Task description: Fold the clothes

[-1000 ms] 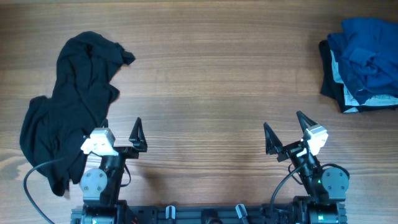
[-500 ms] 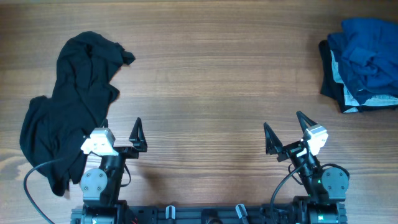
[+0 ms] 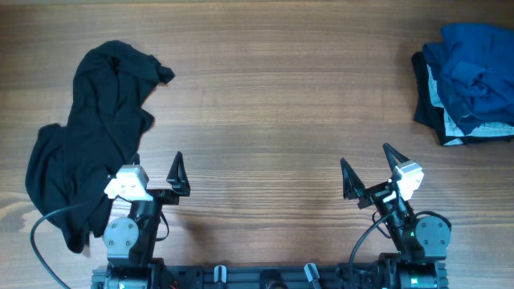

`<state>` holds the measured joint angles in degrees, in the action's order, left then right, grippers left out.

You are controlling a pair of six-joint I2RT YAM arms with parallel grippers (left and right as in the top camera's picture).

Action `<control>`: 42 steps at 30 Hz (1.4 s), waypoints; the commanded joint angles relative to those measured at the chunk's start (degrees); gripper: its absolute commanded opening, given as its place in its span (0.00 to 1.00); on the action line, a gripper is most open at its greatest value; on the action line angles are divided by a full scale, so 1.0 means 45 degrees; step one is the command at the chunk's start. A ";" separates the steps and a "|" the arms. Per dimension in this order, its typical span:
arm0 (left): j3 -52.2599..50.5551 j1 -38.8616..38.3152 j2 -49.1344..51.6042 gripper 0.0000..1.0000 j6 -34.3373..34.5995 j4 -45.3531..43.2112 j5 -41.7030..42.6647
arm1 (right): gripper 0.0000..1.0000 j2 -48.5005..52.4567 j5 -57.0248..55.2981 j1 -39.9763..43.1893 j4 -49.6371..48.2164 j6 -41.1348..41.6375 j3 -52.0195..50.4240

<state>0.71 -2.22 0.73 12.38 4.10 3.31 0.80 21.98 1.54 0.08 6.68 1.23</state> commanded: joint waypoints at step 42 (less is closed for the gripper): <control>0.0661 -0.0053 0.0131 1.00 0.1433 0.0316 0.1481 | 1.00 0.0345 0.0831 -0.0044 -0.1962 0.2229 0.0685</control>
<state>0.91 -2.22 0.75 18.09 4.05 8.86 0.95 24.45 1.54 -8.62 15.62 1.32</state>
